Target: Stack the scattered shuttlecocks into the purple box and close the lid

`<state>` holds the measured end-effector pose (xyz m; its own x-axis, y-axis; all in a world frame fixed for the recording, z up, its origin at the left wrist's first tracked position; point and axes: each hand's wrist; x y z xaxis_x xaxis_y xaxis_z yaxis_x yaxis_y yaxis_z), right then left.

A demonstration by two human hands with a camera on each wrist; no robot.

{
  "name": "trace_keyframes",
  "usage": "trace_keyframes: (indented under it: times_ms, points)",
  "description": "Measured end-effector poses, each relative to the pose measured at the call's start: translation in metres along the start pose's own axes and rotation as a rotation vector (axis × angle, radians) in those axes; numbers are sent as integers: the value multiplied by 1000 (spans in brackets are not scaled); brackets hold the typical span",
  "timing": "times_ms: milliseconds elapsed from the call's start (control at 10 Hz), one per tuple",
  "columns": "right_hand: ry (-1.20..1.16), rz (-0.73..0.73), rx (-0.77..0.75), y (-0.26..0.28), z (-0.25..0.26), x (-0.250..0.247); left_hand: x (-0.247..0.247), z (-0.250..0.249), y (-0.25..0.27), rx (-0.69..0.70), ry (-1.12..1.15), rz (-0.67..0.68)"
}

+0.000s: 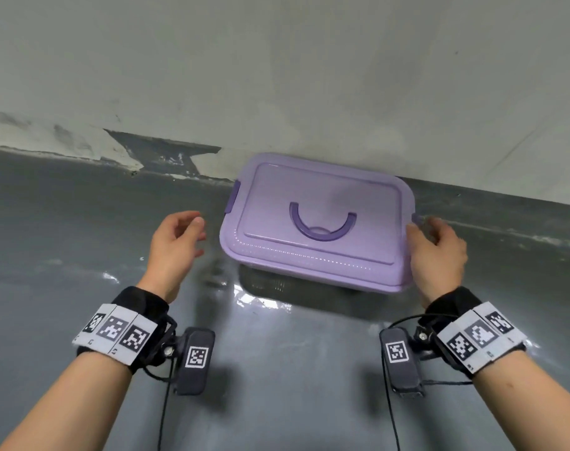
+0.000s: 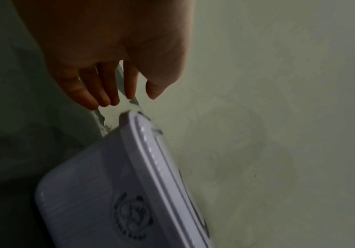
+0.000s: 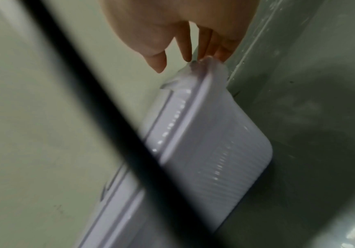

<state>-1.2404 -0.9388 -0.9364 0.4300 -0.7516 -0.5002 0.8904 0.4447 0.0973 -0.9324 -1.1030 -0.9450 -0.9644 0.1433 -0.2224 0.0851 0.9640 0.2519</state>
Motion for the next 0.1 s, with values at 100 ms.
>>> trace_keyframes:
  times_ms: [100]
  points:
    - [24, 12, -48, 6, 18, -2, -23, -21, 5, 9, 13, -5]
Point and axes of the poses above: each hand's wrist, its own y-axis away from the middle knuckle, its own x-axis out of the palm, z = x × y, and after that the axes turned 3 degrees about -y, right-handed
